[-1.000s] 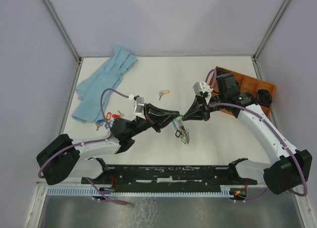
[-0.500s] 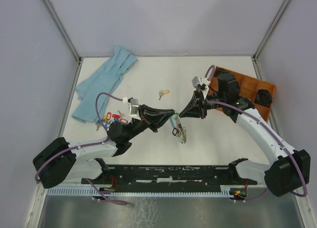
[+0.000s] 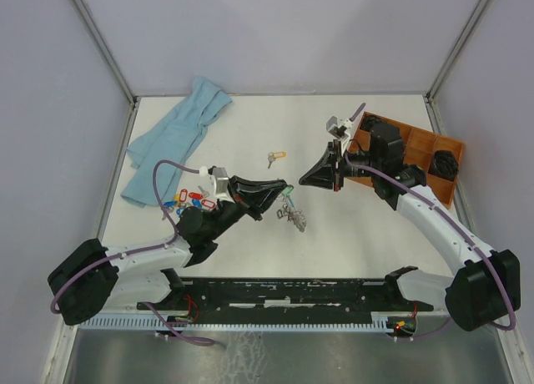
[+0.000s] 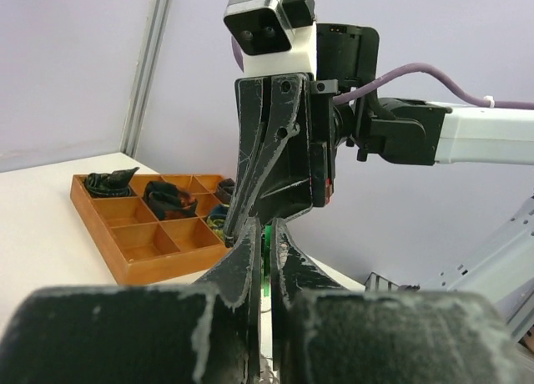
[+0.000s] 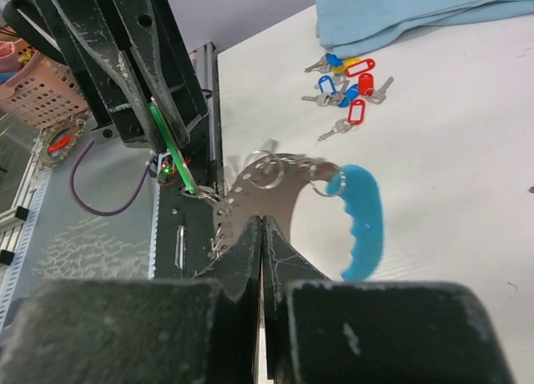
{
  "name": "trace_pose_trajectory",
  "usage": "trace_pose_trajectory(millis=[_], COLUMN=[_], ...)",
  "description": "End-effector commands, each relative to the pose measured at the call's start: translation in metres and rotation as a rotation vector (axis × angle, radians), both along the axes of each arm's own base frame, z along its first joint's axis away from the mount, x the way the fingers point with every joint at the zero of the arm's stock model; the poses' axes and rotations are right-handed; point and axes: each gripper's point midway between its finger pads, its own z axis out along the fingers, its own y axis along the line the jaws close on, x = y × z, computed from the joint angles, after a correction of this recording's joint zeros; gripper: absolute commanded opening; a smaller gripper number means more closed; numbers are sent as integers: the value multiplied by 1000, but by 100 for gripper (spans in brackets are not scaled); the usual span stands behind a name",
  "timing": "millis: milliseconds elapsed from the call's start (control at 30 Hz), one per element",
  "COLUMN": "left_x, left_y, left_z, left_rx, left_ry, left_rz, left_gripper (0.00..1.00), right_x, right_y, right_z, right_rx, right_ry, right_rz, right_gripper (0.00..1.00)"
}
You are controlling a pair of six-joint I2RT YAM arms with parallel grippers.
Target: Remove the keys from the keyring
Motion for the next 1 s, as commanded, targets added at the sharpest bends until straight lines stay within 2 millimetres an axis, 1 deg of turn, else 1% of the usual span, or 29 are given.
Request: trace_pose_trajectory(millis=[0,167,233,467,600,700,767,833,900,967], left_x=[-1,-1,-3,-12,-19,-26,-30,-32,-35,-37], left_y=[12,11,11,6,2,-4,-7,-12,-15,-19], left_z=[31,33,35,35,37,39,39,39,39,40], left_rx=[-56,-40,-34,17,22,26,24,21,19,14], left_ry=[-86,-91,-97,-114,-126,-133,-136,-133,-134,-136], left_rz=[49,45,40,-11,-55,-105,-138,-167,-196,-218], left_gripper=[3,3,3,3,3,3,3,3,3,3], right_x=[8,0,-5,-32,-47,-59,-67,-71,-72,-72], right_y=[1,1,-1,-12,-18,-22,-25,-27,-27,-27], right_z=[12,13,14,9,7,1,-2,-4,-5,-5], right_rx=[36,41,31,-32,-32,-28,-27,-25,-23,-23], right_ry=[-36,-58,-78,-285,-411,-502,-558,-619,-621,-621], right_rz=[-29,22,48,204,259,305,336,365,372,373], right_gripper=[5,15,21,46,61,71,75,76,75,72])
